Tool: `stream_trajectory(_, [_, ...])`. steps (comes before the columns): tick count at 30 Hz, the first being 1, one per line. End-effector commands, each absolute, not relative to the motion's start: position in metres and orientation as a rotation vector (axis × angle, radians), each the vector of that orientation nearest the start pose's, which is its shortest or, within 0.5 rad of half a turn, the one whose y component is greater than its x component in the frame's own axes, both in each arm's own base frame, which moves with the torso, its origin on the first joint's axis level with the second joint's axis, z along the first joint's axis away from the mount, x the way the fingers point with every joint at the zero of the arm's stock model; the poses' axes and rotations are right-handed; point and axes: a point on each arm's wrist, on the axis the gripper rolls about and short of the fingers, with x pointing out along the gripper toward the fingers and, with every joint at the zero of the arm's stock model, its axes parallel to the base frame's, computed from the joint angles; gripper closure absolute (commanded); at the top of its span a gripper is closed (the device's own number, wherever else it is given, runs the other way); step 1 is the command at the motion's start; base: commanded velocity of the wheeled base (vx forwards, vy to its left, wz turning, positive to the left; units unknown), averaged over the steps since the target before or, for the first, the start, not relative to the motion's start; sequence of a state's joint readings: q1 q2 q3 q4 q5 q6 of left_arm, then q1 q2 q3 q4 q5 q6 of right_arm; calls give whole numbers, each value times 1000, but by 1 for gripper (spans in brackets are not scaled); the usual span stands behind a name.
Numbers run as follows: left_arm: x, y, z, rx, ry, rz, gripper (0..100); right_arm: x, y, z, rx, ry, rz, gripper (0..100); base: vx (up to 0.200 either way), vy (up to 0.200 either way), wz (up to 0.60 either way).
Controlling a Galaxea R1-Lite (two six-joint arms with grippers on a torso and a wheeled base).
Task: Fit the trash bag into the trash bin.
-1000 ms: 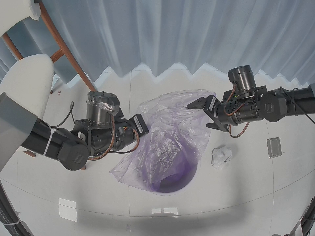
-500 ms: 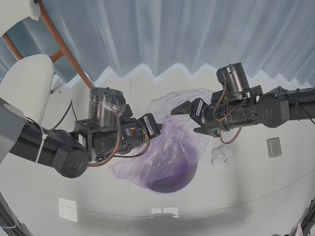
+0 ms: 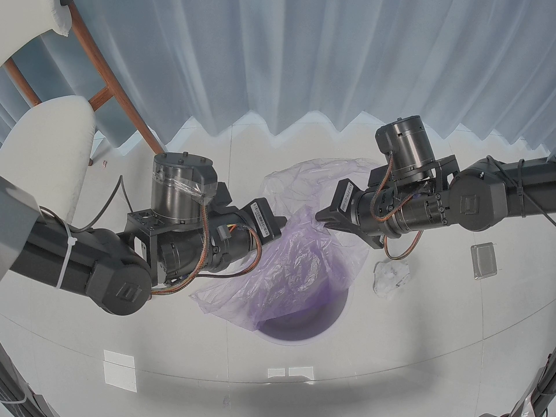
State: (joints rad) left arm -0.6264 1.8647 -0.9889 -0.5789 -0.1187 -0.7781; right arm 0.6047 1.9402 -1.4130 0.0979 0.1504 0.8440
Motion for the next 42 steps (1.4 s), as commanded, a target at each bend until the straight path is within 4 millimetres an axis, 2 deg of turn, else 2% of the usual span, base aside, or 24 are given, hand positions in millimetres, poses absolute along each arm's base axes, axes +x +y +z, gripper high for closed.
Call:
stream_trajectory(1, [286,-208,173,-663,553,-570,100,303,223,191,638,919,414,100,0,0,0])
stream_trajectory(5, [290,-205,171,-663,543,-541,100,299,220,192,640,921,410,100,0,0,0])
stream_trajectory(8, [296,-195,172,-670,533,-510,100,296,208,195,646,914,393,100,0,0,0])
stream_trajectory(12, [303,-182,172,-681,519,-469,100,292,183,195,637,902,356,100,0,0,0])
stream_trajectory(16, [311,-165,172,-690,494,-402,100,302,151,200,614,847,312,100,0,0,0])
stream_trajectory(18, [310,-162,174,-694,489,-396,100,304,145,202,615,839,310,100,0,0,0])
stream_trajectory(19, [308,-155,175,-696,484,-377,100,307,132,206,620,822,312,100,0,0,0])
stream_trajectory(21, [305,-153,174,-696,487,-372,100,310,125,207,622,814,310,100,0,0,0])
stream_trajectory(23, [295,-148,174,-693,497,-367,100,318,113,209,623,787,287,100,0,0,0])
stream_trajectory(27, [283,-145,173,-684,522,-357,100,324,108,211,627,766,279,100,0,0,0])
stream_trajectory(30, [272,-138,175,-661,547,-278,100,337,105,220,639,705,283,100,0,0,0])
stream_trajectory(34, [274,-134,171,-654,553,-226,100,350,104,215,640,687,277,100,0,0,0])
stream_trajectory(36, [289,-129,161,-664,558,-169,100,363,104,204,634,679,268,100,0,0,0])
stream_trajectory(39, [303,-129,157,-686,543,-167,100,373,106,196,629,676,269,100,0,0,0])
stream_trajectory(42, [330,-134,145,-708,538,-149,100,389,112,182,624,687,253,100,0,0,0])
